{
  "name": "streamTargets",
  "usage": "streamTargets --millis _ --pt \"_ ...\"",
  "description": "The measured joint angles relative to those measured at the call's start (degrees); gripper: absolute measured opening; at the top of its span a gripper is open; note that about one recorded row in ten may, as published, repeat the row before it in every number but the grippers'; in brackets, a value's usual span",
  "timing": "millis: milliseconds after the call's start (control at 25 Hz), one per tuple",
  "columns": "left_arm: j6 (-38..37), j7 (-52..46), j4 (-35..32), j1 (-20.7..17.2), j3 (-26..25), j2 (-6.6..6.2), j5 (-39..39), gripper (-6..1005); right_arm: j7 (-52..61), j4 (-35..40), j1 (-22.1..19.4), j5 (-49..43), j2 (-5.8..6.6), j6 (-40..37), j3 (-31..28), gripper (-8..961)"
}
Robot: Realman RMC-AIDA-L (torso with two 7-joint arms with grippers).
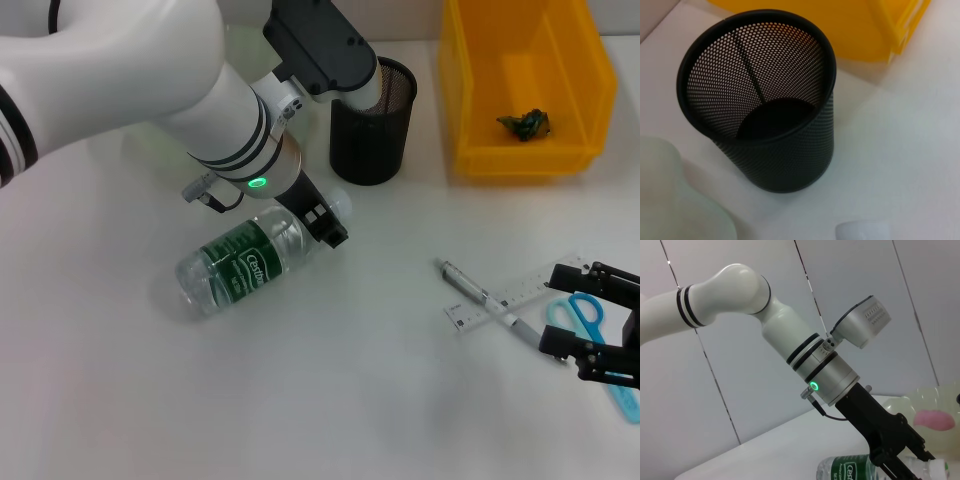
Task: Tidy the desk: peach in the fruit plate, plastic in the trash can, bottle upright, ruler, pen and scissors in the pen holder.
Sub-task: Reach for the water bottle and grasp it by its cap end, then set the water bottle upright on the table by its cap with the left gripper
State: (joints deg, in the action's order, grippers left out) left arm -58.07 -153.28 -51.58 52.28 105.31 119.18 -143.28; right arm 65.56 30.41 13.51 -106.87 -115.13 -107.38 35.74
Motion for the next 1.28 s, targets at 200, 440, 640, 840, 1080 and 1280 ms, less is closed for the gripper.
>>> streamTargets --millis 200,440,640,840,1080,1280 --pt "1.3 0.0 0.0 -0.3 0.6 0.0 0.1 618 0.0 0.0 0.0 0.0 -0.01 0.0 0.0 816" --pt "1.8 0.0 0.0 -0.3 2.9 0.0 0.1 473 0.0 -0.1 0.0 0.0 -0.05 0.0 -0.2 817" --pt "1.9 0.0 -1.2 -1.2 3.0 -0.01 0.1 452 0.0 -0.1 0.0 0.0 -0.08 0.0 -0.3 816" --pt "1.4 0.5 -6.5 -4.2 3.0 -0.01 -0.1 448 -0.1 -0.3 0.0 0.0 -0.09 0.2 -0.4 816" --pt "1.6 3.0 -18.6 -12.7 0.1 -0.24 0.8 449 -0.3 -0.3 -0.1 0.0 -0.09 0.2 -0.4 817" --pt "2.9 9.4 -23.4 -18.3 -4.4 -0.41 8.0 449 -0.3 -0.3 0.0 0.0 -0.09 0.2 -0.4 817"
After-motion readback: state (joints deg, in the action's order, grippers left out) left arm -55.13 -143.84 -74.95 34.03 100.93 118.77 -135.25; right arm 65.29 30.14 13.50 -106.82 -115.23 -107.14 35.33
